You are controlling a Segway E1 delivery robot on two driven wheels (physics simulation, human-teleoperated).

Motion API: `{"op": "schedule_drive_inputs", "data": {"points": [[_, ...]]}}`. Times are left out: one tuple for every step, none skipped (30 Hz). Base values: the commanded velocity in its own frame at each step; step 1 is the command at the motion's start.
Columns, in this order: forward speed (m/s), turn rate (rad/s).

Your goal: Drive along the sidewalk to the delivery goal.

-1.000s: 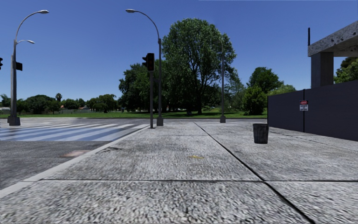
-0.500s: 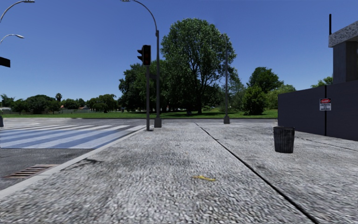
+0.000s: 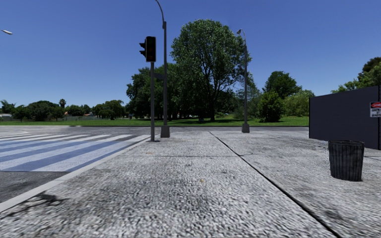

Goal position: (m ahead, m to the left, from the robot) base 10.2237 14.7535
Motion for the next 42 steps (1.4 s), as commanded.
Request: {"op": "schedule_drive_inputs", "data": {"points": [[2.0,0.0],[2.0,0.0],[2.0,0.0],[2.0,0.0],[2.0,0.0],[2.0,0.0],[2.0,0.01],[2.0,0.04],[2.0,0.06],[2.0,0.06],[2.0,0.11],[2.0,0.15],[2.0,0.26],[2.0,0.35],[2.0,0.37],[2.0,0.39],[2.0,0.39],[2.0,0.42],[2.0,0.44],[2.0,0.44],[2.0,0.46],[2.0,0.48],[2.0,0.48],[2.0,0.48],[2.0,0.48],[2.0,0.48],[2.0,0.48],[2.0,0.48],[2.0,0.48],[2.0,0.48],[2.0,0.48],[2.0,0.48],[2.0,0.48],[2.0,0.48],[2.0,0.48],[2.0,0.48],[2.0,0.48],[2.0,0.48],[2.0,0.48],[2.0,0.48],[2.0,0.48],[1.96,0.48]]}}
